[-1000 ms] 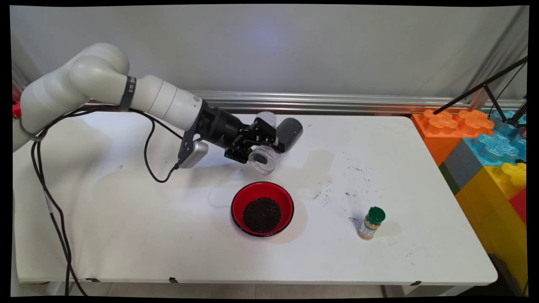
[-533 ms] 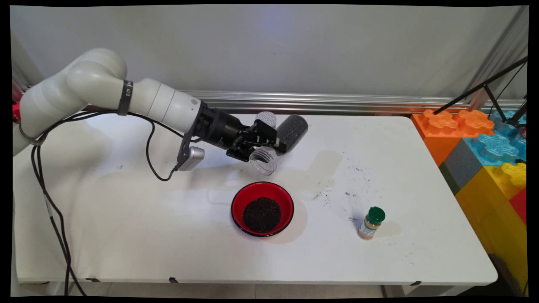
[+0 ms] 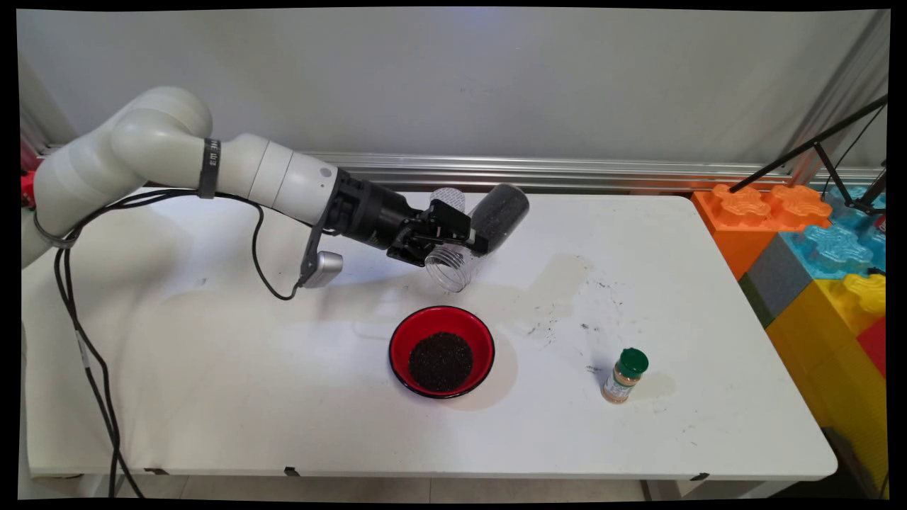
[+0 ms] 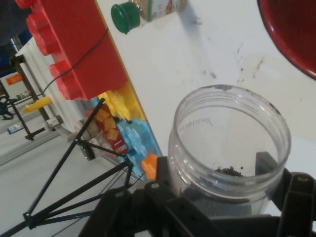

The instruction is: Pour the black seasoning powder in the red bowl

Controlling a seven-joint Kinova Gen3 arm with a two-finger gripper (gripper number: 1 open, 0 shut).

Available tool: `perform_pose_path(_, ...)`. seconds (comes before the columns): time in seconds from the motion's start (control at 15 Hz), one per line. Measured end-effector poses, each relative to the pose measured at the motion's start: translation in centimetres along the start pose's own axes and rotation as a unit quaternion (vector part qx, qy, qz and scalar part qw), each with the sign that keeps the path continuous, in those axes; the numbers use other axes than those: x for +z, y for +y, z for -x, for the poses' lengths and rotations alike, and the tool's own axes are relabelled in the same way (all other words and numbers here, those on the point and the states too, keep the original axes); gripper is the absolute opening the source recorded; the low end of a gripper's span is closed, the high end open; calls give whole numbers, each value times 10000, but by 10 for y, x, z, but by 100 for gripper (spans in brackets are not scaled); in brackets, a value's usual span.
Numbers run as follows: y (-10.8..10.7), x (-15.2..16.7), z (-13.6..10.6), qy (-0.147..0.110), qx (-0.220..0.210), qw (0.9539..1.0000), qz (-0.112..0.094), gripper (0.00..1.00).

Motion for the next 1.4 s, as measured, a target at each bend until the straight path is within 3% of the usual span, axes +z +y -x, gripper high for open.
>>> perform_pose_path(0.67,-3,2,-1,-80,494,9985,-238,0)
perform_pose_path(1.4,-1,2,0,-217,740,9963,-372,0)
